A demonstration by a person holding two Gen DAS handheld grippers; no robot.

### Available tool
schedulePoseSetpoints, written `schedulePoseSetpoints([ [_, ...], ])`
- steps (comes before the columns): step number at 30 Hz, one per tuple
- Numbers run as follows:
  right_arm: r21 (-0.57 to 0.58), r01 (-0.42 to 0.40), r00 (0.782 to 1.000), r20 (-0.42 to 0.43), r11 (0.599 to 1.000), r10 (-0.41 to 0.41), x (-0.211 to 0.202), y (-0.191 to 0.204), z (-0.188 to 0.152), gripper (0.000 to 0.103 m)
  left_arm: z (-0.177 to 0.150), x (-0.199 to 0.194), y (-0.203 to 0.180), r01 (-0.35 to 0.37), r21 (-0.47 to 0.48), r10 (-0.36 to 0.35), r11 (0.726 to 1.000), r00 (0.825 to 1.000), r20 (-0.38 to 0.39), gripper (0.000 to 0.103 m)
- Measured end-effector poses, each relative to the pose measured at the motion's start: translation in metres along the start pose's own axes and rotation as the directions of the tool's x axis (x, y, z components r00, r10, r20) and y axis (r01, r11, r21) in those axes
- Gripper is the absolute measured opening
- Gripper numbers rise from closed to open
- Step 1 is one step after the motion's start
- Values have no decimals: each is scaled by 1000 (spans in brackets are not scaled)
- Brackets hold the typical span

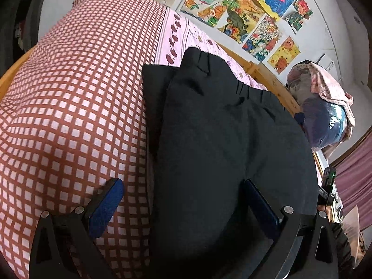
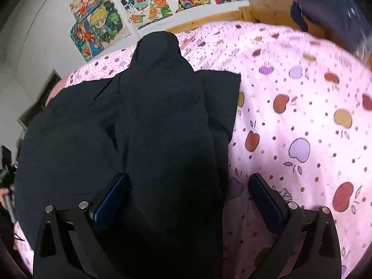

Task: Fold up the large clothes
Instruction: 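Push the folded jacket's edge inward with both grippers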

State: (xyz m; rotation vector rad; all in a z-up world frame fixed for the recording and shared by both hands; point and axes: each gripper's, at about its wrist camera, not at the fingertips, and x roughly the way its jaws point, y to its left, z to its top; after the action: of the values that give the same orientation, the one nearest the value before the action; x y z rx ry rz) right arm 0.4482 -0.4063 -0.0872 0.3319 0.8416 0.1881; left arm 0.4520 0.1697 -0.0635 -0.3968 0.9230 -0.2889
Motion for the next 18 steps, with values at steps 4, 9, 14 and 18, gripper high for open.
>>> schedulePoseSetpoints([
  [4, 13, -21, 1000, 4, 1000, 21, 7, -3, -6, 102, 3, 9, 4, 34, -26, -35, 999, 999, -26, 103],
  [9, 21, -38, 999, 26, 999, 38, 15, -6, -14, 102, 3, 15, 8, 57, -41, -59, 998, 997, -47, 103],
  [14, 32, -62, 998, 31, 998, 61, 19, -14, -16, 102, 5, 18, 11, 68, -43, -71, 997, 996, -57, 103],
  [18, 37, -73, 997, 31, 997, 72, 20, -16, -16, 102, 6, 21, 14, 80, -48, -83, 996, 994, -66, 103],
])
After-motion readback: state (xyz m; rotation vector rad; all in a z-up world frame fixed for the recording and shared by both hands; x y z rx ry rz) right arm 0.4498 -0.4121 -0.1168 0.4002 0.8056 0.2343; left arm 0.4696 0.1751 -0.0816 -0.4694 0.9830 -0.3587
